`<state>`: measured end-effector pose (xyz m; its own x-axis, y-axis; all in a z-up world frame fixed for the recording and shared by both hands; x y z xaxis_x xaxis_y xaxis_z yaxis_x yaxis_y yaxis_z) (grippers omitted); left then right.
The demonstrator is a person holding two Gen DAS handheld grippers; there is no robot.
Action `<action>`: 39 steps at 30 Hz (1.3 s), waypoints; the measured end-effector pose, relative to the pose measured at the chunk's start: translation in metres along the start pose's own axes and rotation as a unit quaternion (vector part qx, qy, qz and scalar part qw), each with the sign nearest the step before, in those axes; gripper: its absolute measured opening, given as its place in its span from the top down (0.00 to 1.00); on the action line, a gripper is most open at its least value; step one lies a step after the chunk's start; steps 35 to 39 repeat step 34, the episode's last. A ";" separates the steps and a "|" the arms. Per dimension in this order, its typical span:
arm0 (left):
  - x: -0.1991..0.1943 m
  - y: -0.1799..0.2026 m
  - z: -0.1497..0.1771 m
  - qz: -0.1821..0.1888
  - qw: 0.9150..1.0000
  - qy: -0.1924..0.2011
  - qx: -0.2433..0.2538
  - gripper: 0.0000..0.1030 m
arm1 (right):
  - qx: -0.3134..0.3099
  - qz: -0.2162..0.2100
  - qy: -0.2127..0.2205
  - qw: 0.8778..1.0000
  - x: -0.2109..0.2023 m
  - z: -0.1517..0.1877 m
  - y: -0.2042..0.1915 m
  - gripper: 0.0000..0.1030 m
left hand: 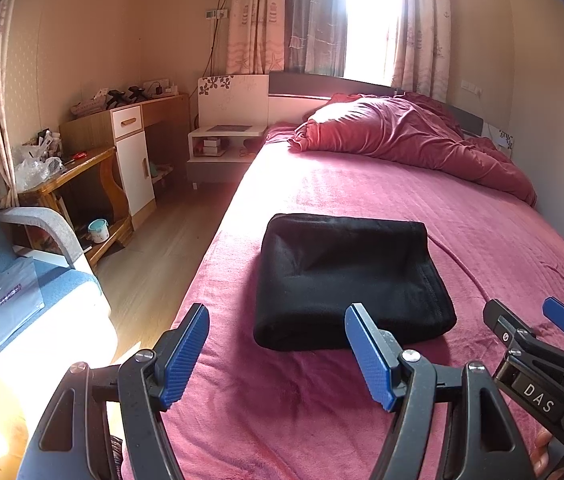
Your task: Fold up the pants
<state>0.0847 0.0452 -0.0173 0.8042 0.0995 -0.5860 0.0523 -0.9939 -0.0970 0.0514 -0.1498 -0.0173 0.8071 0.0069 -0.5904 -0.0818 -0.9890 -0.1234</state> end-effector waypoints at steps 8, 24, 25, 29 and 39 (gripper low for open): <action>0.000 -0.001 0.000 -0.002 1.000 0.000 0.001 0.30 | -0.002 -0.001 -0.005 1.000 0.002 0.002 0.002 0.12; 0.001 -0.002 0.004 0.004 1.000 -0.005 -0.001 0.30 | -0.008 0.003 -0.017 1.000 0.011 0.007 0.002 0.12; 0.001 -0.002 0.004 0.004 1.000 -0.006 -0.002 0.30 | -0.008 0.004 -0.018 1.000 0.012 0.008 0.002 0.12; 0.002 -0.001 0.005 0.003 1.000 0.000 0.003 0.30 | -0.008 0.006 -0.023 1.000 0.016 0.010 0.003 0.12; 0.000 0.000 0.004 0.006 1.000 0.013 0.006 0.31 | -0.004 0.009 -0.031 0.999 0.021 0.013 0.007 0.12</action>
Point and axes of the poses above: each gripper's, at about its wrist camera, not at the fingertips, and x roughly the way its jaws point, y to its right, z to its underside, the point moved 2 cm from there along x, roughly the way its jaws point, and after that the axes turned 10 degrees about x, right-handed, at the moved point
